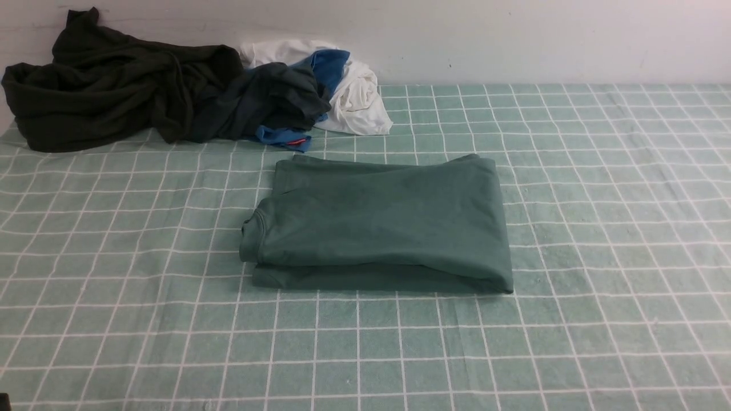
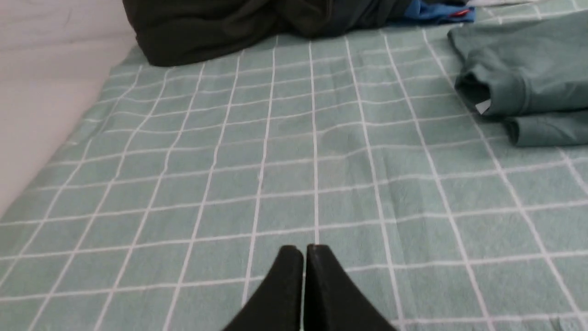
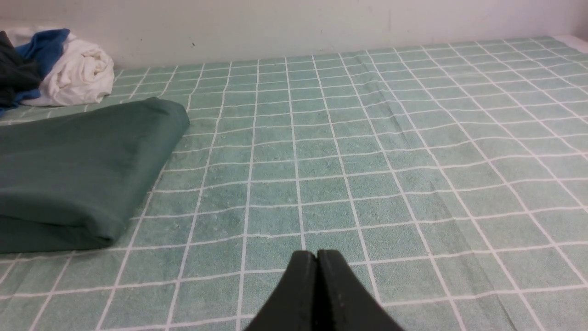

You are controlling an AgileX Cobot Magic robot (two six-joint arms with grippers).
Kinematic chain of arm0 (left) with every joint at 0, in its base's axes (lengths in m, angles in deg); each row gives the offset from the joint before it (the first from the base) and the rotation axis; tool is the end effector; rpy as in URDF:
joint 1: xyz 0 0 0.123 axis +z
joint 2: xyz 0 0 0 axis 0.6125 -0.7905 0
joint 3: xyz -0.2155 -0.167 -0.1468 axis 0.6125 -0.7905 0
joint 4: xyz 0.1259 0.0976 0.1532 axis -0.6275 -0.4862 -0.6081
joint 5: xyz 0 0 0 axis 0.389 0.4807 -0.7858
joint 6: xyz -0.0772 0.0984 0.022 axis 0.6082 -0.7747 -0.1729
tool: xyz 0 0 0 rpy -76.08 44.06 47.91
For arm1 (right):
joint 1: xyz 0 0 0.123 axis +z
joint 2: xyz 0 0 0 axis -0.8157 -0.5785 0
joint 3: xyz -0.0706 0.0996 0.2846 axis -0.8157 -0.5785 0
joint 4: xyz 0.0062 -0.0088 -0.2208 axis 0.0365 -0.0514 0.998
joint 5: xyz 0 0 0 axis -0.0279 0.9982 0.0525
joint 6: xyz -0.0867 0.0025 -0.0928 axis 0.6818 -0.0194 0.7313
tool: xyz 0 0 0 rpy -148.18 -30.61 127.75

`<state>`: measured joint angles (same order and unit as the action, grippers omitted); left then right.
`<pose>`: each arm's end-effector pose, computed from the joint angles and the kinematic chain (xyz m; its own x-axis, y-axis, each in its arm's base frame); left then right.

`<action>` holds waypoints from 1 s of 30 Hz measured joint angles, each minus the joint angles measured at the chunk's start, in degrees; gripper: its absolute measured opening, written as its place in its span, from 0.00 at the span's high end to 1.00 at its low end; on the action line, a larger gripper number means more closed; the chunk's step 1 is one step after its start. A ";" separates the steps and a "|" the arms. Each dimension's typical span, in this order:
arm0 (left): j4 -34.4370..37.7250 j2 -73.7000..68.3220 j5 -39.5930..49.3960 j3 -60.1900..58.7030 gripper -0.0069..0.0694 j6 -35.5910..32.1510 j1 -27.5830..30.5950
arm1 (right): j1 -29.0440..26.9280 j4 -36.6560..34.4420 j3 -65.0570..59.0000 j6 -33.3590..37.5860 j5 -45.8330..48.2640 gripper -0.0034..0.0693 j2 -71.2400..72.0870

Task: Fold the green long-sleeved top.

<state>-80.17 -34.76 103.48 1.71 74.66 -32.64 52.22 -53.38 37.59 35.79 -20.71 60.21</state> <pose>0.0321 0.0017 0.1668 -0.2615 0.0769 -0.9621 -0.0542 0.9941 0.0942 0.0316 -0.0036 0.1640 -0.2649 0.1432 -0.9536 0.0952 0.9880 0.1219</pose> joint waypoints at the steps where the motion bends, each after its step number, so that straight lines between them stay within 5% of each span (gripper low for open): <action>1: -0.42 0.00 0.20 0.00 0.91 1.17 0.00 | 0.00 0.00 0.00 0.00 0.05 0.97 0.05; 30: -1.28 0.00 0.39 0.00 0.91 2.41 -4.54 | 0.00 0.05 0.00 0.00 0.05 0.97 0.05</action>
<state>-81.45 -34.76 103.87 1.71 77.07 -37.18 52.22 -53.33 37.59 35.79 -20.66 60.26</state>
